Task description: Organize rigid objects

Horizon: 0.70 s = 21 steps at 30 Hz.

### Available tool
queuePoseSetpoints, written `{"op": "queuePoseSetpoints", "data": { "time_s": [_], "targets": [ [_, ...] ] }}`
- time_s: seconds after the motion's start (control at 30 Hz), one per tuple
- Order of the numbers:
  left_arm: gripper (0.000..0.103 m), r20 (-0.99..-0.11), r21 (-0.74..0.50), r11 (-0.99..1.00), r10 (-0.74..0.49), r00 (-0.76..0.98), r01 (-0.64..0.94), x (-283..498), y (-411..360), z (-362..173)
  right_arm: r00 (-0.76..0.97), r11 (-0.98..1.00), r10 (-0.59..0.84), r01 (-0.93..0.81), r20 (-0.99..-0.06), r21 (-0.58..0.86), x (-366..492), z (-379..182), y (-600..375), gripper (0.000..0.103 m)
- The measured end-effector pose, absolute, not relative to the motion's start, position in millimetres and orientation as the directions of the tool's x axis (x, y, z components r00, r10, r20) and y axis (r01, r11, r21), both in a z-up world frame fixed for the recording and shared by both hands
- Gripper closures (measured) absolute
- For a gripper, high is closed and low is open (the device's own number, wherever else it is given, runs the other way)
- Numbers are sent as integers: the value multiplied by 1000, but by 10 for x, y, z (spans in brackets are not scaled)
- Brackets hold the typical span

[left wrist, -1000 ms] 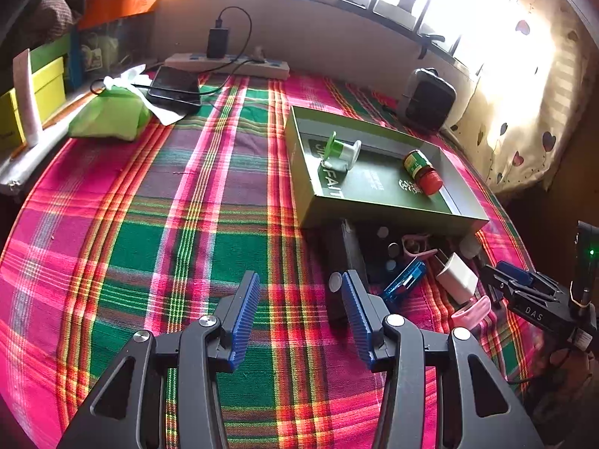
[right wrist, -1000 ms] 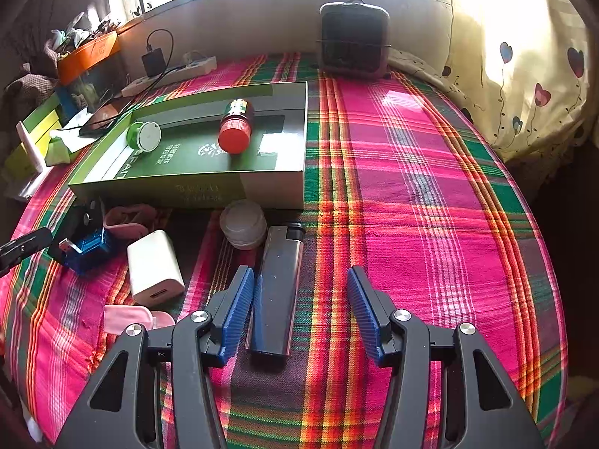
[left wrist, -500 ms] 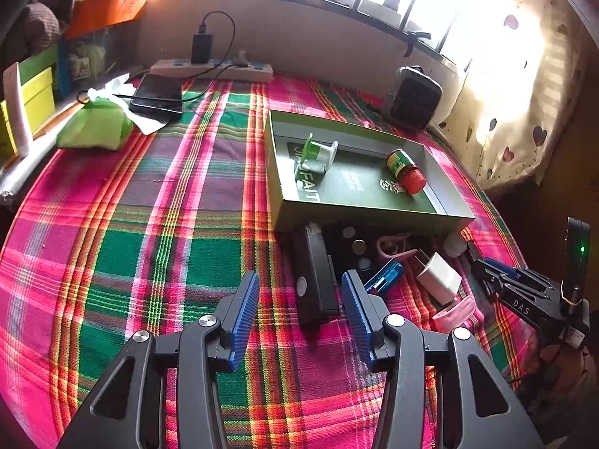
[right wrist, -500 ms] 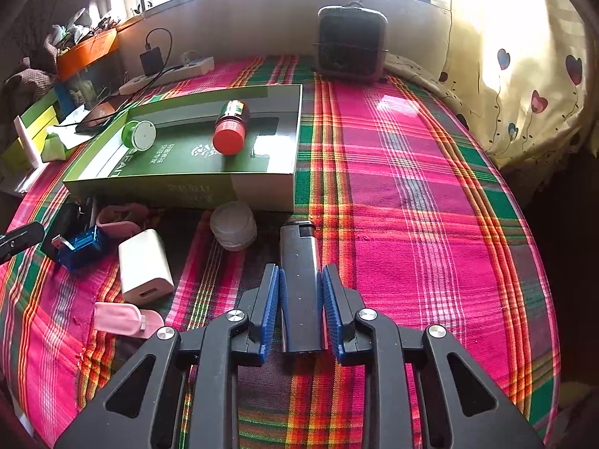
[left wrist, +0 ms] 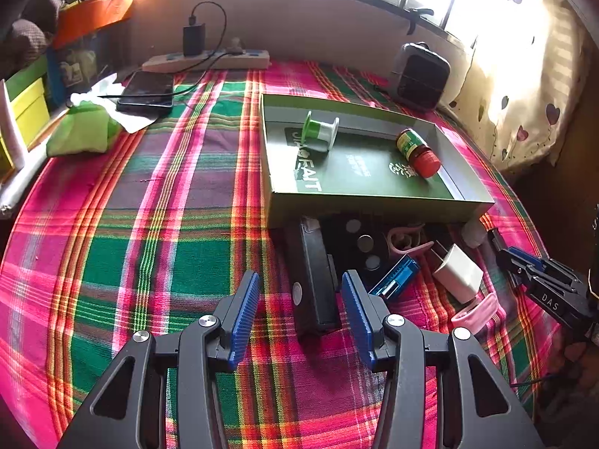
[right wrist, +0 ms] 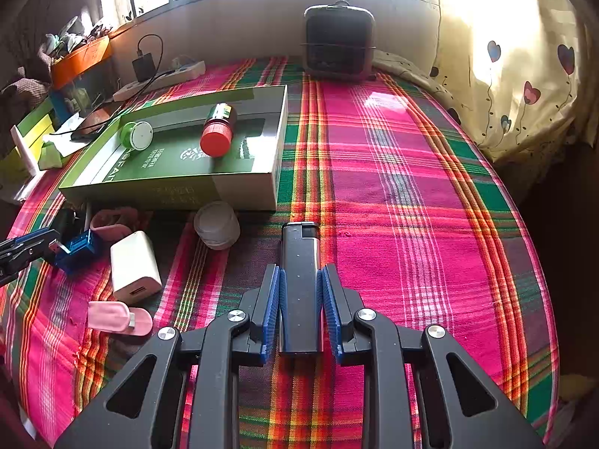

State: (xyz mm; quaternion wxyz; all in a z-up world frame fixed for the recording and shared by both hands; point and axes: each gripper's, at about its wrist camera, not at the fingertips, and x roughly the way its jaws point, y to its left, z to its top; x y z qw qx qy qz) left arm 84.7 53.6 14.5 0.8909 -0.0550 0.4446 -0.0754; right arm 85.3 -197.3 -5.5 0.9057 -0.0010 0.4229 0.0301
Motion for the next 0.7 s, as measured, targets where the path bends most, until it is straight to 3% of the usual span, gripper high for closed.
{"op": "queuePoseSetpoints", "data": {
  "time_s": [0.53, 0.7],
  "targets": [
    [58, -782, -116, 990, -141, 607, 82, 910, 469, 91, 640, 998, 53, -57, -766, 22, 858, -54, -1965, 79],
    [63, -782, -108, 991, -132, 609, 76, 907, 479, 89, 640, 998, 53, -57, -766, 22, 860, -55, -1966, 79]
  ]
}}
